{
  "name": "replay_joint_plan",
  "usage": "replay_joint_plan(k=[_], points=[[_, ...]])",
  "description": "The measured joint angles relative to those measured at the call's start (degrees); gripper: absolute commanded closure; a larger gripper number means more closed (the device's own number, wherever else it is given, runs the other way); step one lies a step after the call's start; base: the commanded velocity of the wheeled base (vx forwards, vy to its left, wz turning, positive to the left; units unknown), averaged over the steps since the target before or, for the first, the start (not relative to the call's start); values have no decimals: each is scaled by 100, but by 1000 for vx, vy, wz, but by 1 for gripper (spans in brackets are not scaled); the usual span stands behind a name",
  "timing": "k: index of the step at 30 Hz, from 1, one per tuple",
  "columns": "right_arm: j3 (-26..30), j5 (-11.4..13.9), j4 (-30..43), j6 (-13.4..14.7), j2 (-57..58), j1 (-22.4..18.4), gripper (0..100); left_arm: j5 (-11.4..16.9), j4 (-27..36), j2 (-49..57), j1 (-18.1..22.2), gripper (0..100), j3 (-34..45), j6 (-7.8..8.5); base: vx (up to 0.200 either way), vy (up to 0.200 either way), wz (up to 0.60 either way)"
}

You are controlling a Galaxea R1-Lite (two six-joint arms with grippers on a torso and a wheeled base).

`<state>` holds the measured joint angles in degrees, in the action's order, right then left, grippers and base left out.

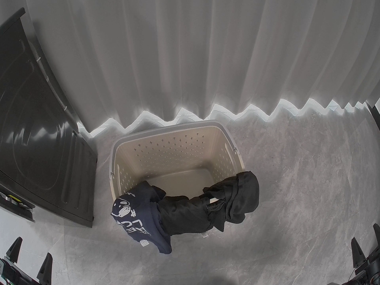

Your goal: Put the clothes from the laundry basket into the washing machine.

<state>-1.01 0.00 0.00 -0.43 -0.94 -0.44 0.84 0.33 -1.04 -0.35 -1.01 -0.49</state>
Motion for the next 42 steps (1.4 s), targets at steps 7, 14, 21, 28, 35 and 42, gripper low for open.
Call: replay_joint_plan(k=[7,14,21,28,35,42], points=[[0,0,0,0,1,0,0,2,2,2,2,0,0,2,143,0,0],[0,0,0,0,0,-5,0,2,2,0,0,0,0,6,86,0,0],[0,0,0,0,0,0,0,5,2,2,2,0,0,9,114,0,0],[0,-2,0,0,0,0,0,5,0,0,2,0,0,13,143,0,0],[0,0,0,0,0,0,0,5,2,0,0,0,0,16,86,0,0],[0,0,0,0,0,0,0,5,0,0,2,0,0,20,114,0,0]])
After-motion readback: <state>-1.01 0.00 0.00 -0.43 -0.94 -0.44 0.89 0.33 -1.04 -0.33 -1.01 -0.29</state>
